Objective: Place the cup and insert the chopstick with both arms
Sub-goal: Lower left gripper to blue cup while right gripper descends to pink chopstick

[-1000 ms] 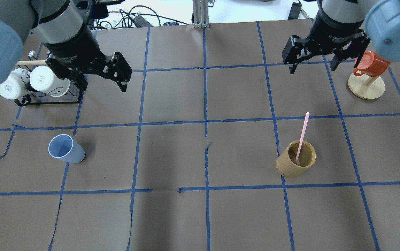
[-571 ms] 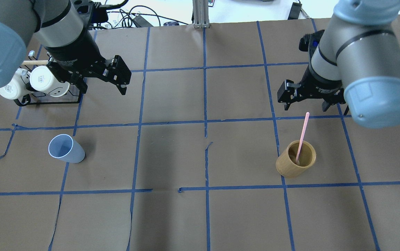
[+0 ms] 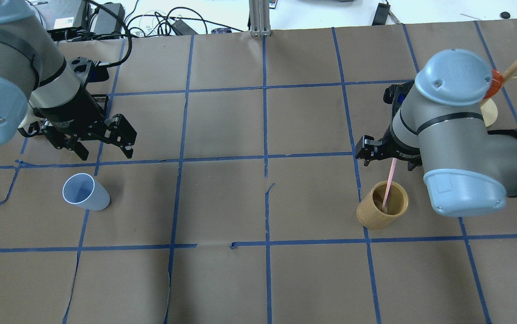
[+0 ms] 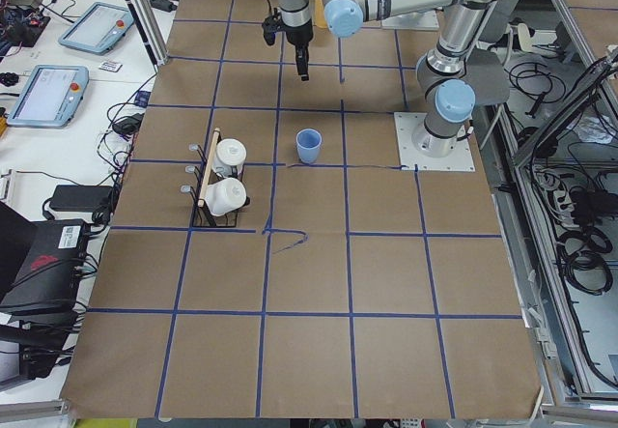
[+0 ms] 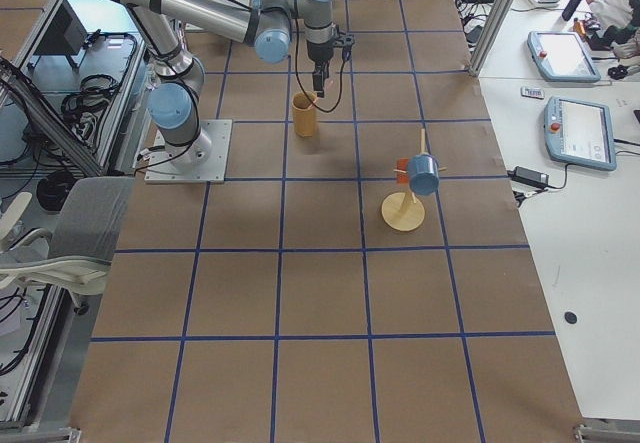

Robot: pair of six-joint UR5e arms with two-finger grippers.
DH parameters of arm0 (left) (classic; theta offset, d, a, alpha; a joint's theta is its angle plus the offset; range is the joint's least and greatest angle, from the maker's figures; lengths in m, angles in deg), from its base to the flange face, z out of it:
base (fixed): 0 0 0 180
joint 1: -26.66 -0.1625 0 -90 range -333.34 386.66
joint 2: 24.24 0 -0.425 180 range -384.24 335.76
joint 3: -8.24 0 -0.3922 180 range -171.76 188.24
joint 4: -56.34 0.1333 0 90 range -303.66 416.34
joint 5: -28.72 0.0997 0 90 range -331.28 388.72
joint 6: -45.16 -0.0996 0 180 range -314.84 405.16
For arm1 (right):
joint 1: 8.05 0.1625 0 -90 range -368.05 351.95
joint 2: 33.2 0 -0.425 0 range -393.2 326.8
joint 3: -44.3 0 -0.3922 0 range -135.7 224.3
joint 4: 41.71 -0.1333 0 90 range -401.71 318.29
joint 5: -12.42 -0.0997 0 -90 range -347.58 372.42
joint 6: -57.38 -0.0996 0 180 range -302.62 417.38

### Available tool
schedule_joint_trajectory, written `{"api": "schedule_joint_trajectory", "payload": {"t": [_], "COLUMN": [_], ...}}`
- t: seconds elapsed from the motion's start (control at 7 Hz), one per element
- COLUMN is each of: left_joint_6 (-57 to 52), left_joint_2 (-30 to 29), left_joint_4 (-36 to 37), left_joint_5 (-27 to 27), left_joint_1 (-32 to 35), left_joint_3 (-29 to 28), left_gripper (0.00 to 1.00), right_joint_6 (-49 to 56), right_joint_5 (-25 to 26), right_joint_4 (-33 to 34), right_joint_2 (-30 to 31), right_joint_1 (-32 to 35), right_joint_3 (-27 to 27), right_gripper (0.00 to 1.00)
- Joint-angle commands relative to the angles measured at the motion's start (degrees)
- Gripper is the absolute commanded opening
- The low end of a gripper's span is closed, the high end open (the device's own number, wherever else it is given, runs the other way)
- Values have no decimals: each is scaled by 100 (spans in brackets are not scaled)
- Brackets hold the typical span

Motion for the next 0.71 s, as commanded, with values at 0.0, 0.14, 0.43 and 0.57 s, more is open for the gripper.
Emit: {"api": "schedule_joint_trajectory", "payload": {"t": [0.0,0.14,0.43,0.57], "left_joint_6": [-1081,-1191,-1209,-1218], "left_joint_2": [1,-25,-235,-271], "left_joint_4": [1018,1529,1964,1982], "left_joint_5": [201,202,202,202], "left_joint_1": [-844,-952,-935,-944], "left_joint_3": [1048,1366,1457,1509], "left_gripper": [94,94,85,71], "right_joint_6": [47,65,83,83], "right_joint_5": [18,19,-16,-17], "right_joint_4": [34,34,8,7], "right_joint_2": [2,11,20,29], "right_joint_1": [-184,-220,-238,-229], "right_joint_3": [3,3,3,3], "right_gripper": [69,65,44,43]}}
